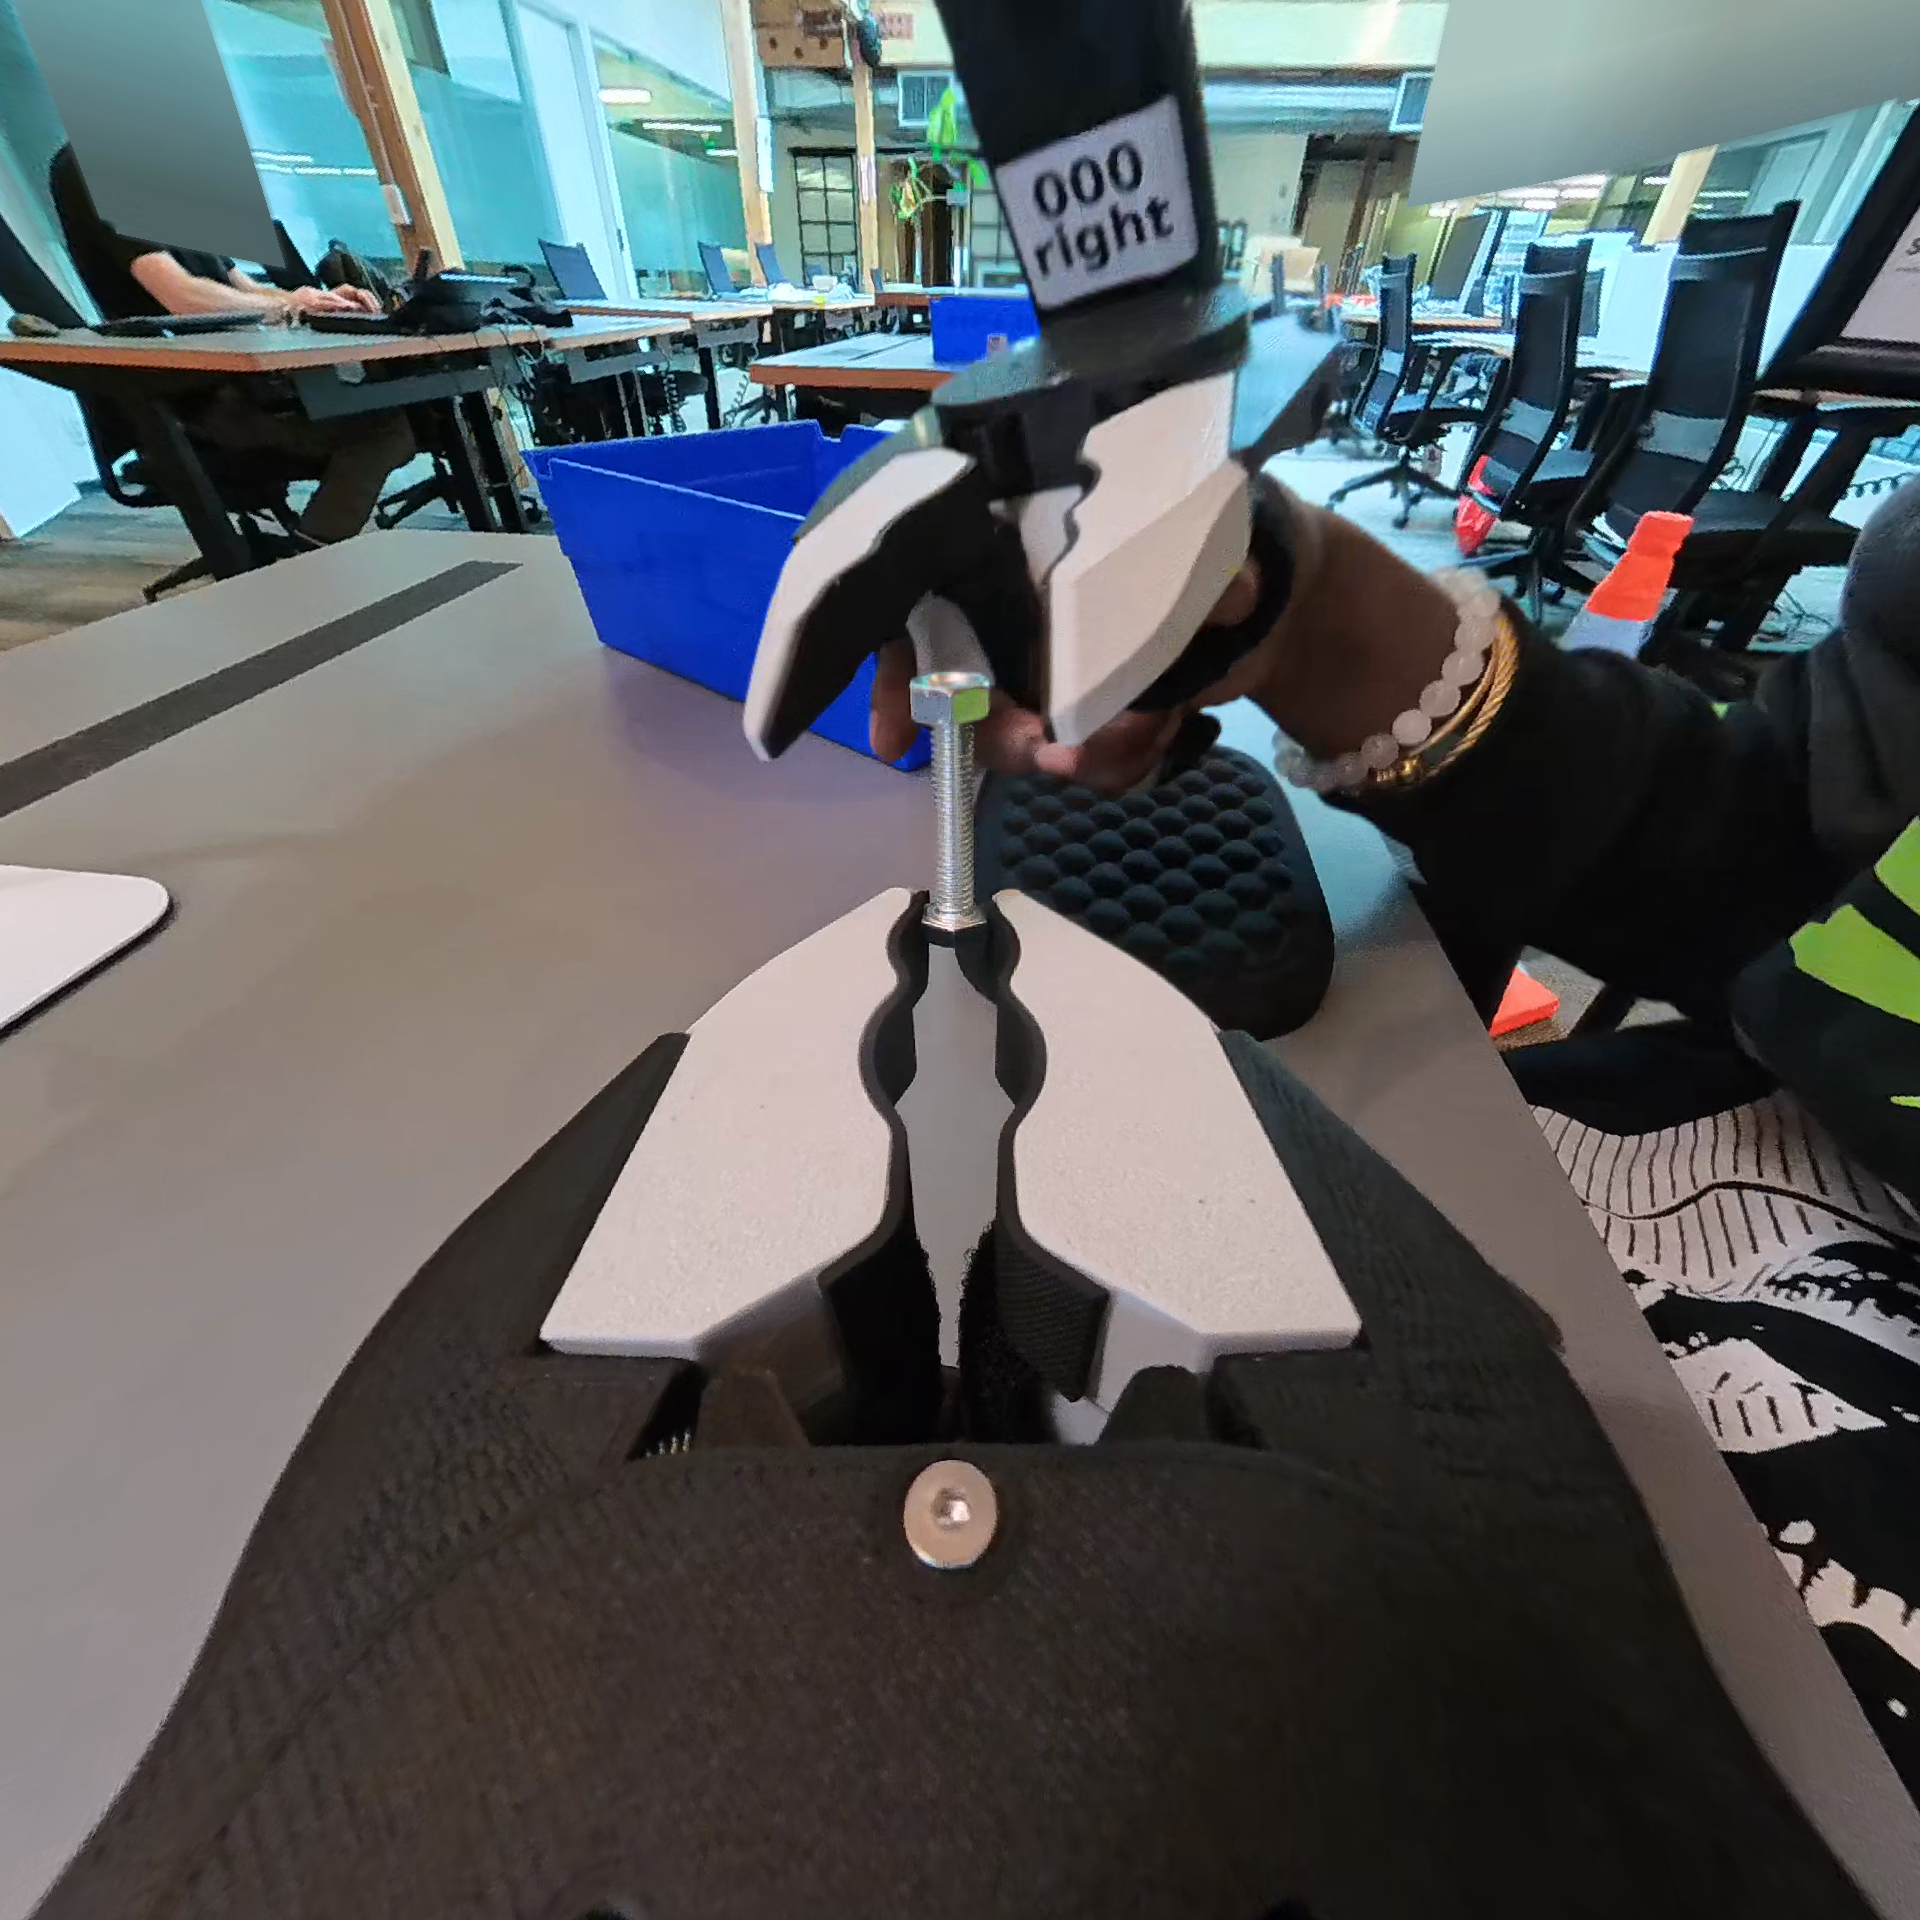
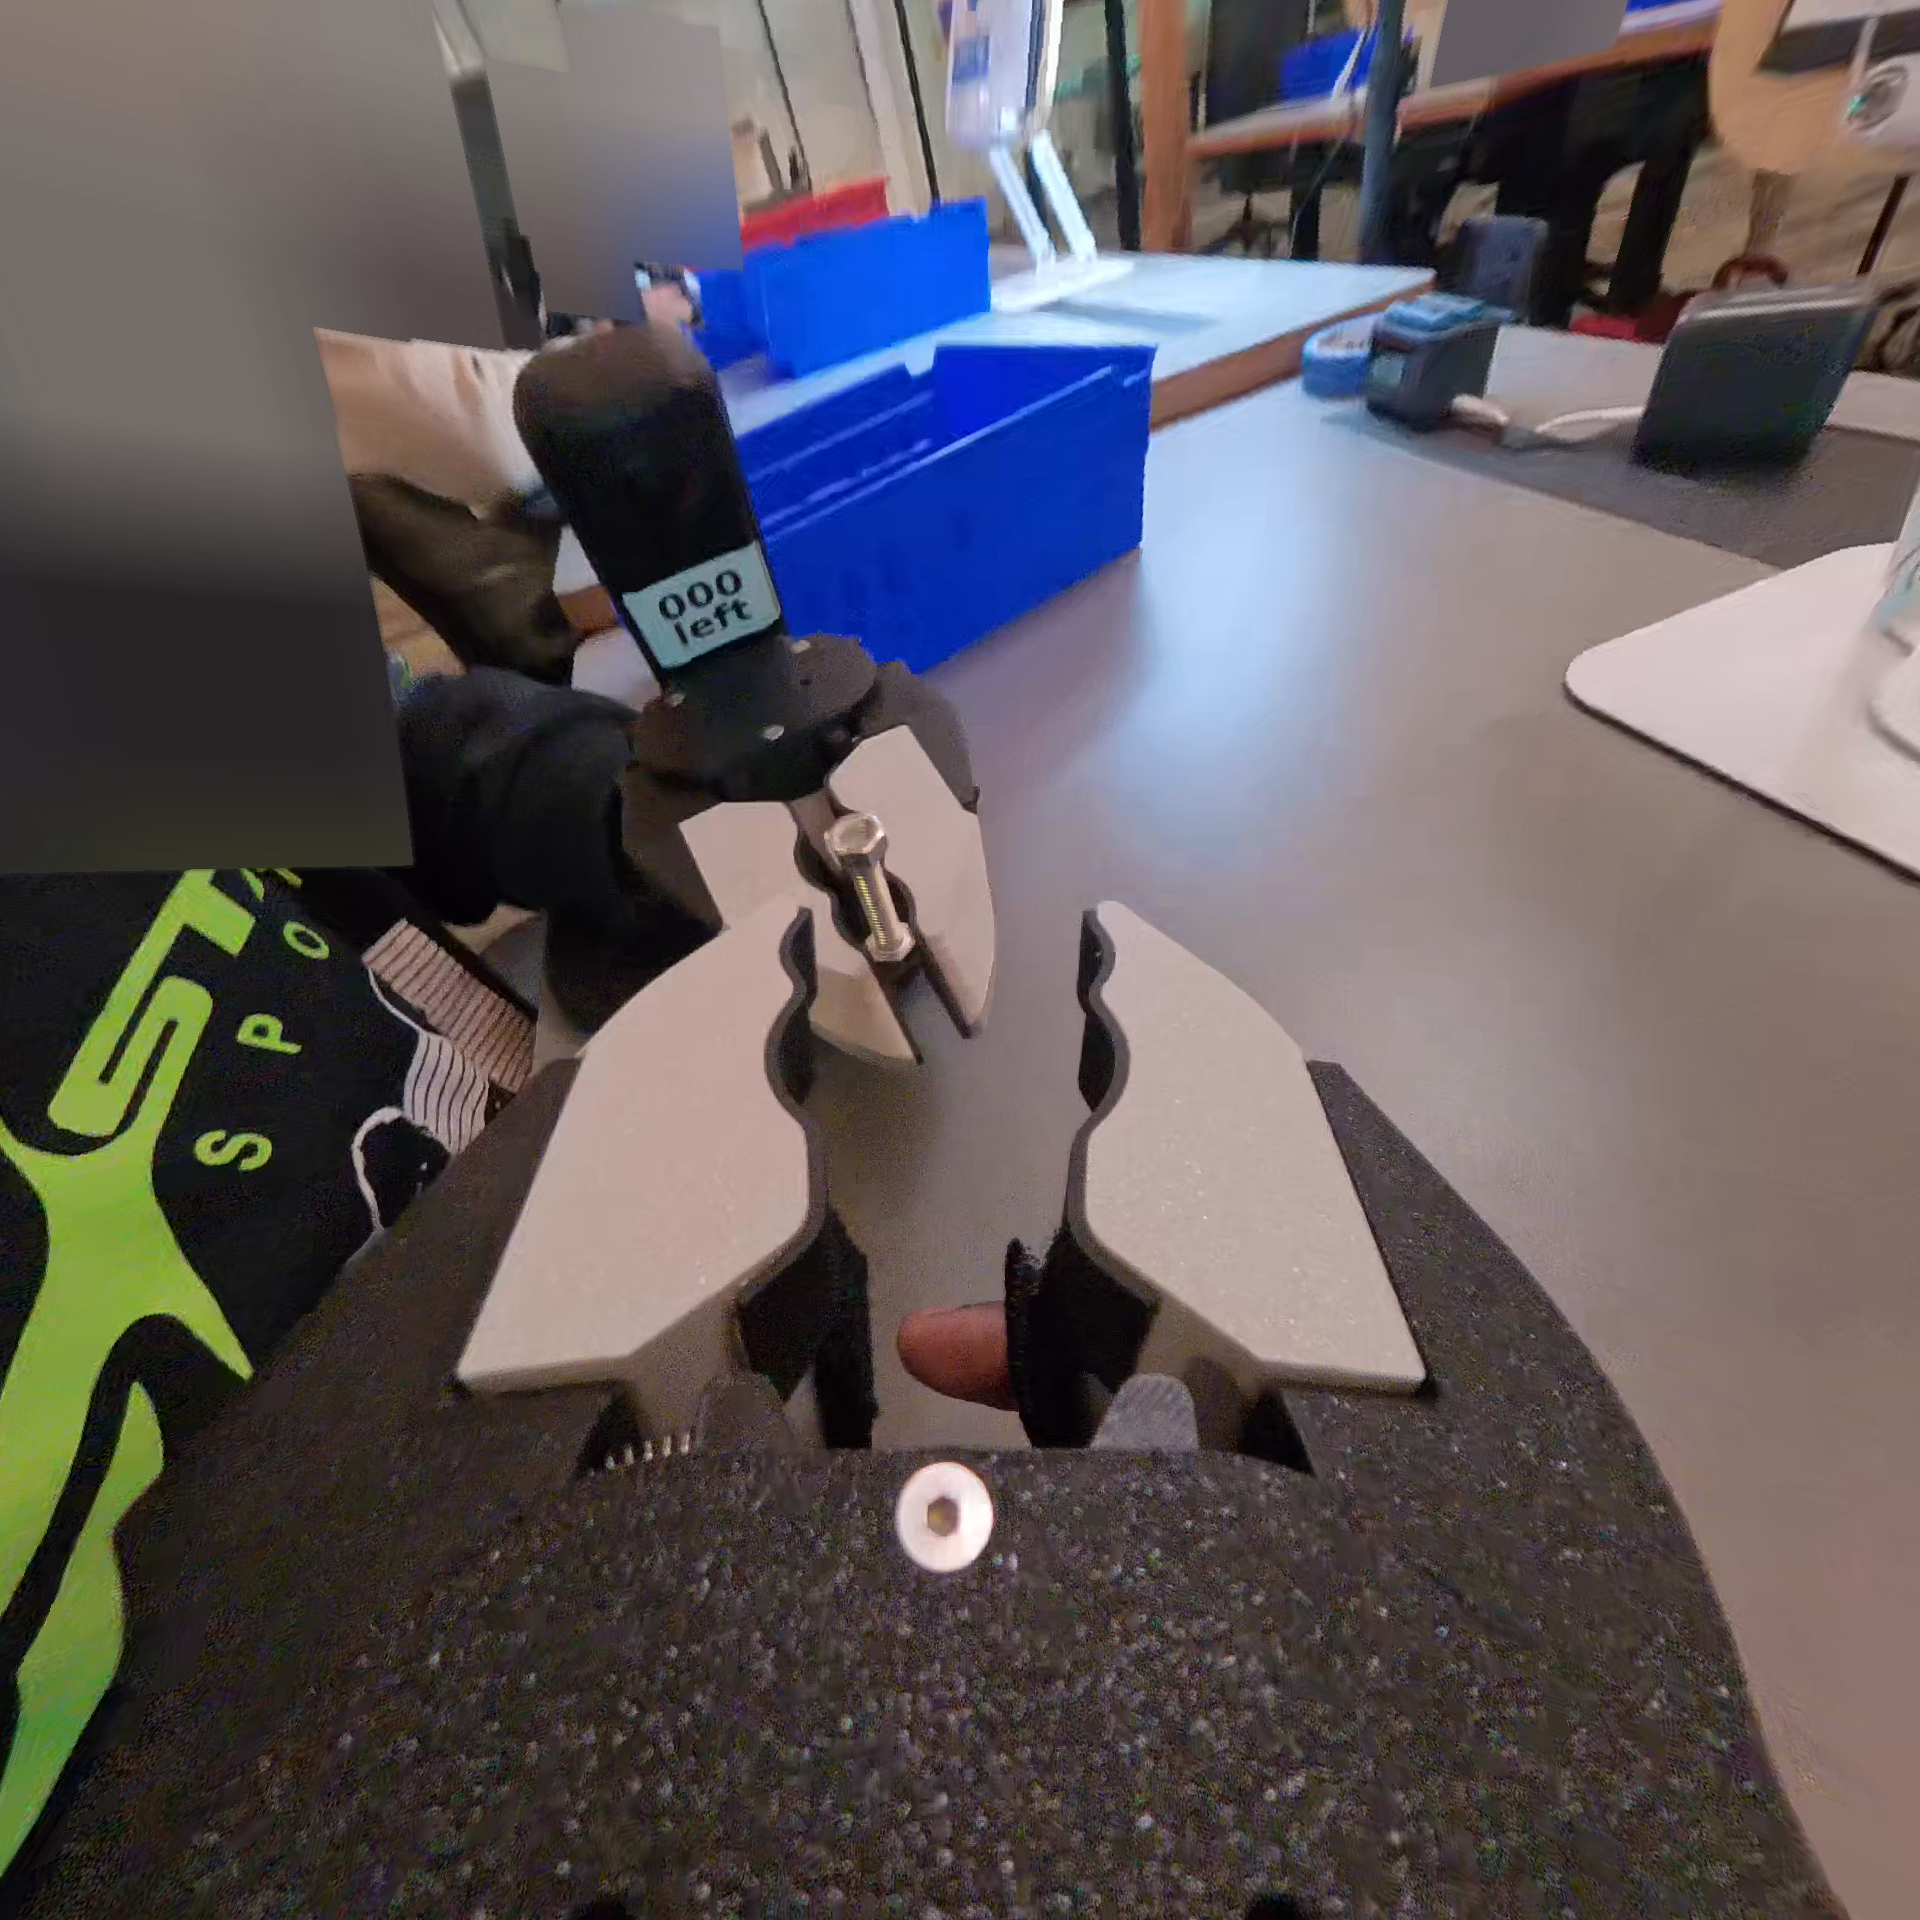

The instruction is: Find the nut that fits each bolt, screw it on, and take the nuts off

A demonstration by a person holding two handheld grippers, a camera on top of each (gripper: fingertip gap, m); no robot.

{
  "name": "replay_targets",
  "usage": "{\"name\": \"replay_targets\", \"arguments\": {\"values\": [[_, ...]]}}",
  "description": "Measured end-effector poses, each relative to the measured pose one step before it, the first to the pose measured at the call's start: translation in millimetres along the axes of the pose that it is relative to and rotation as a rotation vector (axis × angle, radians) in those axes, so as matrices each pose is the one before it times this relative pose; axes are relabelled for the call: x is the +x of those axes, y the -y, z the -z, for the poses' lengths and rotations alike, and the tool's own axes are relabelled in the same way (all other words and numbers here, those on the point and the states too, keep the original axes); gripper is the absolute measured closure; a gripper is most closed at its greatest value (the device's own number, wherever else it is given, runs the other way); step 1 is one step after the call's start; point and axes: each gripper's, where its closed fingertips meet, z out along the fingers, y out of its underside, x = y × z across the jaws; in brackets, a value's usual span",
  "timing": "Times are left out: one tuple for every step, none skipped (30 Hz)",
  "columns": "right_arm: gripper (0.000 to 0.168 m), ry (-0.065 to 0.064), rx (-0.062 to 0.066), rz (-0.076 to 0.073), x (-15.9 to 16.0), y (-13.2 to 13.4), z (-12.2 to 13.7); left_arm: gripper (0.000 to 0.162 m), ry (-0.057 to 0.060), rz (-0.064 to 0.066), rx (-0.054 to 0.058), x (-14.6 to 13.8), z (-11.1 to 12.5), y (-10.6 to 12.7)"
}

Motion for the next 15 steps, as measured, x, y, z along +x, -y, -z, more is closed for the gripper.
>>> {"name": "replay_targets", "arguments": {"values": [[0.121, 0.0032, -0.0029, 0.0218, -3.45, 2.6, -0.92, 0.152, 0.0007, 0.0039, -0.0035, -0.39, 0.05, -0.52], [0.124, 0.0089, 0.003, 0.0194, -4.01, 2.89, -1.27, 0.152, -0.0004, 0.0025, 0.0025, -0.13, 0.33, 0.48], [0.126, 0.0092, 0.0006, 0.013, -3.23, 1.94, -1.61, 0.152, -0.0018, 0.0027, 0.0033, 0.06, 0.49, 0.56], [0.128, 0.0042, 0.0025, 0.0077, -1.55, 1.21, -1.68, 0.152, -0.0009, 0.002, 0.0015, -0.06, 0.28, 0.16], [0.13, 0.0035, 0.0064, 0.0039, -0.73, 0.9, -1.64, 0.152, -0.0017, 0.001, -0.0003, 0.29, 0.02, -0.03], [0.132, 0.005, 0.0106, 0.0015, -0.57, 1.06, -1.66, 0.152, -0.0034, 0.0005, -0.0003, 0.62, -0.01, 0.06], [0.135, 0.0034, 0.011, 0.0001, -0.36, 0.73, -1.34, 0.152, -0.0033, -0.0009, -0.0001, 0.77, -0.12, -0.01], [0.136, 0.0017, 0.0053, 0.0006, -0.22, -0.17, -1.29, 0.152, -0.0015, -0.0026, -0.0007, 0.64, -0.07, -0.1], [0.137, 0.0006, 0.0005, 0.0041, -0.35, -0.7, -0.89, 0.152, -0.0008, -0.0029, -0.0001, 0.43, 0.08, 0.16], [0.14, -0.0004, 0.001, 0.0082, -0.48, -0.66, -0.7, 0.152, -0.0013, -0.0008, 0.0008, 0.29, 0.28, 0.26], [0.142, -0.0015, 0.0066, 0.0111, -0.6, 0.27, -0.29, 0.152, -0.002, 0.0009, 0.0014, 0.19, 0.17, 0.26], [0.149, -0.0021, 0.0149, 0.0126, -0.63, 1.55, 0.28, 0.152, -0.0027, 0.001, 0.0001, 0.29, 0.04, 0.02], [0.157, -0.003, 0.0179, 0.0098, -0.42, 2.23, 0.68, 0.152, -0.0035, 0.0008, -0.0016, 0.52, -0.11, -0.18], [0.157, -0.0045, 0.0158, 0.0051, 0.11, 2.48, 0.89, 0.152, -0.0095, -0.0011, -0.0031, 1.38, -0.24, -0.56], [0.157, -0.0006, 0.0225, 0.006, -0.41, 3.55, 1.56, 0.152, -0.0083, -0.0024, -0.0057, 1.43, -0.46, -0.86]]}}
